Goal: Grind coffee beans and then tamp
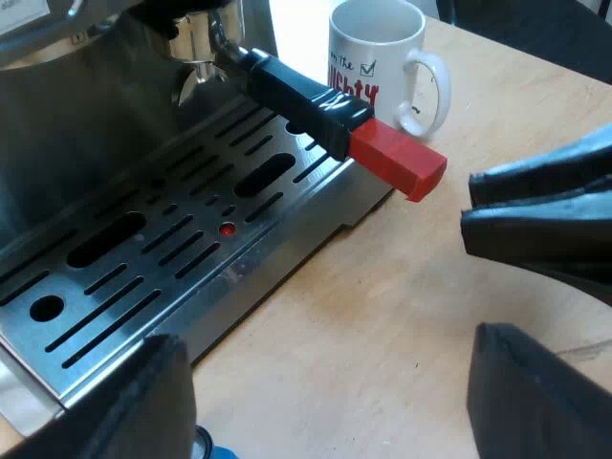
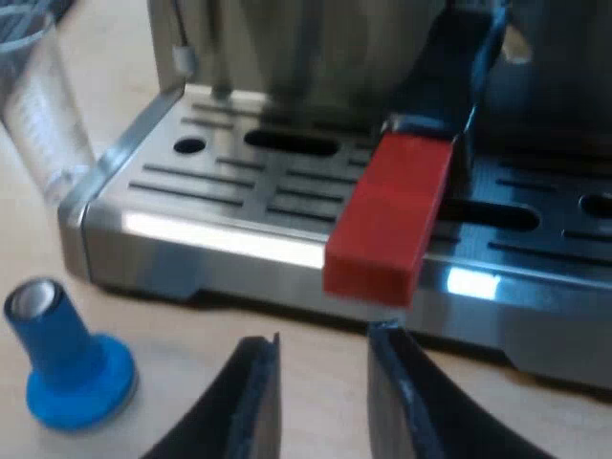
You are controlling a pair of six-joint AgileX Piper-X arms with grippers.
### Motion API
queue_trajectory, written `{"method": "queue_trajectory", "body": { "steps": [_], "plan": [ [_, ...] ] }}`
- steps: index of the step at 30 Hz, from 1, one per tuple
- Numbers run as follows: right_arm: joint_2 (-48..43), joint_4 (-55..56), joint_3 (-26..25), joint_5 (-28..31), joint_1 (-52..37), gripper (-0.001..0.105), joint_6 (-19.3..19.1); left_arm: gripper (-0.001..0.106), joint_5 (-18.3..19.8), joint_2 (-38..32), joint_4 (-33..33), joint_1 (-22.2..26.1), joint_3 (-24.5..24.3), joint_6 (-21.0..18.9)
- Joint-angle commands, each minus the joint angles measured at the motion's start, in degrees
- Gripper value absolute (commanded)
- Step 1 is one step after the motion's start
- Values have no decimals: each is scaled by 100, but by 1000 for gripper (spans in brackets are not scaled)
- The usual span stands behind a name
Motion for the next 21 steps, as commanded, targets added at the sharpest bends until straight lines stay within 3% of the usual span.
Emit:
{"method": "queue_trajectory", "body": {
  "steps": [1,21],
  "plan": [
    [12,-123,-16,66,-73,21,-17,62,39,-17,-83,-36,-23,-4],
    [177,-593,-16,-15,-493,19,-17,62,39,-17,-83,-36,-23,-4]
  ]
}}
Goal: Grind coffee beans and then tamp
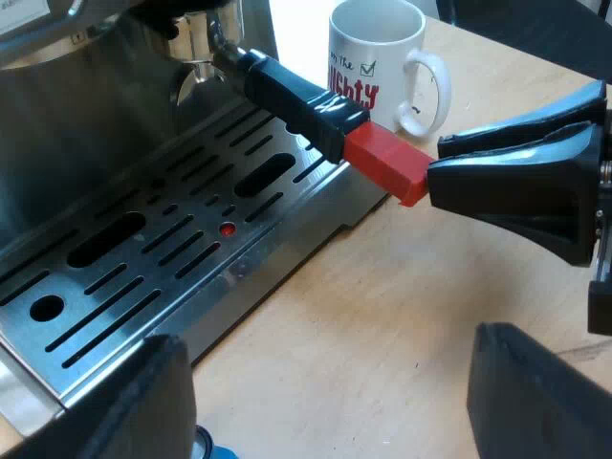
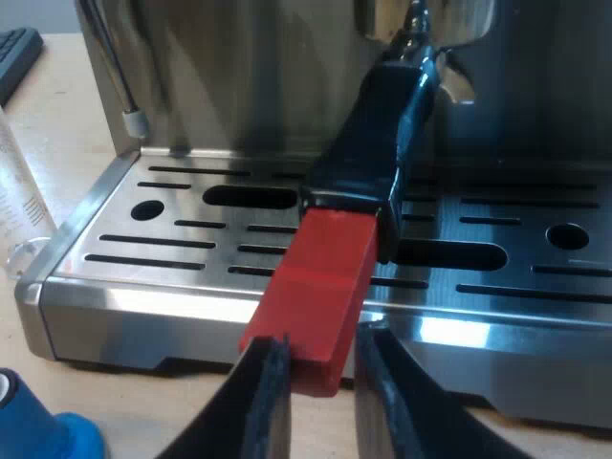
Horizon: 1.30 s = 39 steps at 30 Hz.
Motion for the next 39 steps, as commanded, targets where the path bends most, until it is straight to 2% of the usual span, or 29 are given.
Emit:
{"method": "queue_trajectory", "body": {
  "steps": [1,5,13,18,26,39],
  "plan": [
    [50,-77,-16,6,-17,19,-17,62,39,-17,-83,-36,-23,-4],
    [66,-78,-16,6,-17,19,-17,62,39,-17,-83,-36,-23,-4],
    [74,-78,-16,614,-17,19,-17,62,39,-17,-83,-36,-23,-4],
    [74,-78,-16,733,-45,19,-17,62,39,-17,-83,-36,-23,-4],
    [74,-90,-16,679,-425,19,-17,62,39,-17,-83,-36,-23,-4],
    [74,-122,-16,675,-434,19,-103,62,39,-17,-83,-36,-23,-4]
  ]
}}
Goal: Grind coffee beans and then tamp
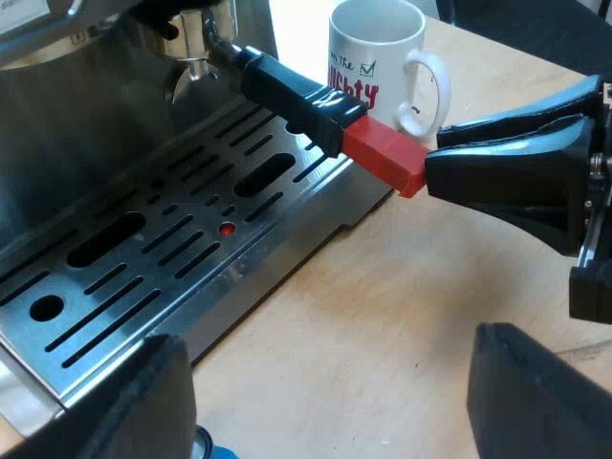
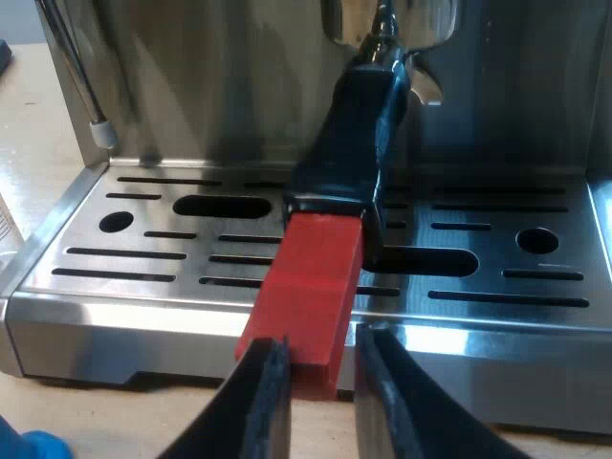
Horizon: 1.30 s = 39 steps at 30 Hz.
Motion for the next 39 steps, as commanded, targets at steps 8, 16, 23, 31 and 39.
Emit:
{"method": "queue_trajectory", "body": {
  "steps": [8,16,23,31,39],
  "plan": [
    [2,-77,-16,451,-194,19,-105,62,39,-17,-83,-36,-23,-4],
    [-186,205,-16,468,83,19,-105,62,39,-17,-83,-36,-23,-4],
    [-216,585,-16,839,404,19,-105,62,39,-17,-83,-36,-23,-4],
    [-216,695,-16,1157,731,19,-105,62,39,-17,-83,-36,-23,-4],
    [-334,695,-16,1236,1193,19,-105,62,39,-17,-72,-36,-23,-4]
  ]
}}
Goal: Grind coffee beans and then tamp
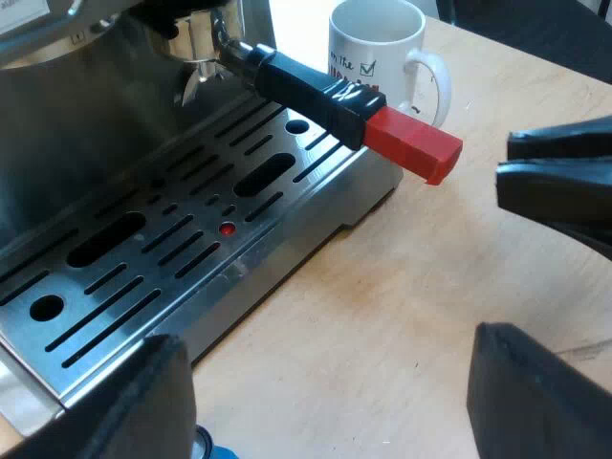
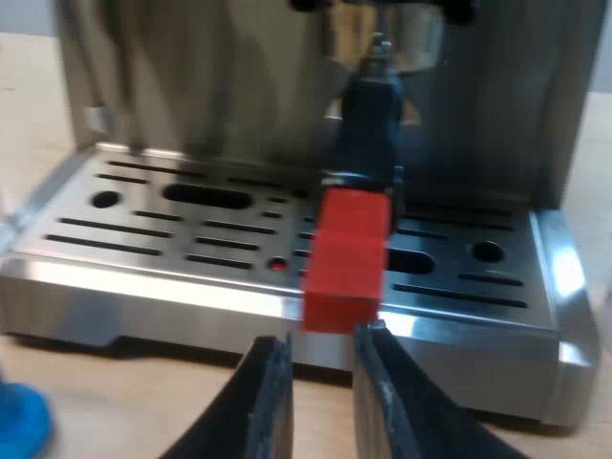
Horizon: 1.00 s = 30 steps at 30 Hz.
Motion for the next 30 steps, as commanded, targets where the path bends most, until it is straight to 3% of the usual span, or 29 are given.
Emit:
{"method": "queue_trajectory", "body": {
  "steps": [1,8,12,13,15,18,25,30],
  "plan": [
    [-178,16,-16,115,139,19,-84,62,39,-17,-72,-36,-23,-4],
    [-704,16,-29,-89,176,19,-100,62,39,-17,-22,-36,-23,-4],
    [-995,128,-151,-108,176,20,-635,62,39,-17,-19,-36,-23,-4],
    [-1013,215,-187,-108,176,22,-731,62,39,-17,-19,-36,-23,-4],
    [-1038,424,-349,-108,165,38,-881,62,39,-17,-19,-36,-23,-4],
    [-1037,599,-517,-193,165,53,-857,62,39,-17,-19,-36,-23,-4],
    [-1037,1410,-1141,-346,-15,42,-802,62,39,-17,-19,-36,-23,-4],
    [-1037,2348,-1635,-814,-536,49,-389,62,39,-17,-19,-36,-23,-4]
  ]
}}
